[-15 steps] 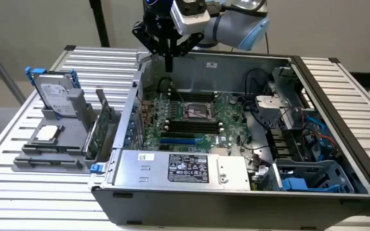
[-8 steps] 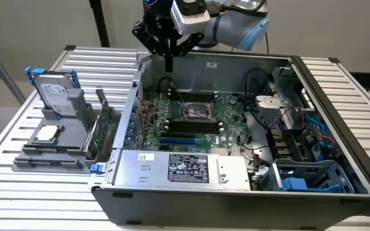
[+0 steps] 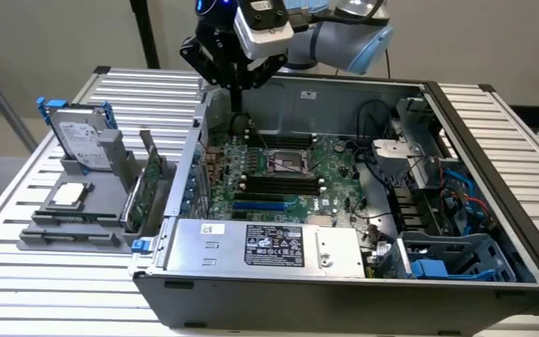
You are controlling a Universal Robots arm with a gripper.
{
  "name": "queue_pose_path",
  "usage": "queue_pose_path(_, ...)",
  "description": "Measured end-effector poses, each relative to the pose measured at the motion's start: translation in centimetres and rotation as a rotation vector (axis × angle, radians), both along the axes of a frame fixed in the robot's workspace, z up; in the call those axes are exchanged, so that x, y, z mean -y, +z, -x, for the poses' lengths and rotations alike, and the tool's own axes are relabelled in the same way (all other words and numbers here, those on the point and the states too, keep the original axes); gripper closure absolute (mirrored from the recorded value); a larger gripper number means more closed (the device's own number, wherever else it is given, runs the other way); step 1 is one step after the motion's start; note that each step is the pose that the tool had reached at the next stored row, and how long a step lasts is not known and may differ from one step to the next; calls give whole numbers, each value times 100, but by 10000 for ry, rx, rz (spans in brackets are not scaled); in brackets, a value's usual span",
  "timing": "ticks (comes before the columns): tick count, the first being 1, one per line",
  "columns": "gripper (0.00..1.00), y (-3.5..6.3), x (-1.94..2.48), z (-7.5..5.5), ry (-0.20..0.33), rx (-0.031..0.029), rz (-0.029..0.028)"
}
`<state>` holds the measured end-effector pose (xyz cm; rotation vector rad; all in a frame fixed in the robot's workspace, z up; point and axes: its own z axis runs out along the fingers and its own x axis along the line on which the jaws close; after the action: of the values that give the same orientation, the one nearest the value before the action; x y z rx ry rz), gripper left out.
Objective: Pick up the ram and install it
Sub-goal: 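Reach for the ram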
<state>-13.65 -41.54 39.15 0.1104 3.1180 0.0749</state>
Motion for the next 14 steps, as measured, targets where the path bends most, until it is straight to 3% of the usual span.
queue_pose_path(4,100,-15,45,181,-1,0,0)
queue_pose_path(14,100,-69,94,636,0,0,1)
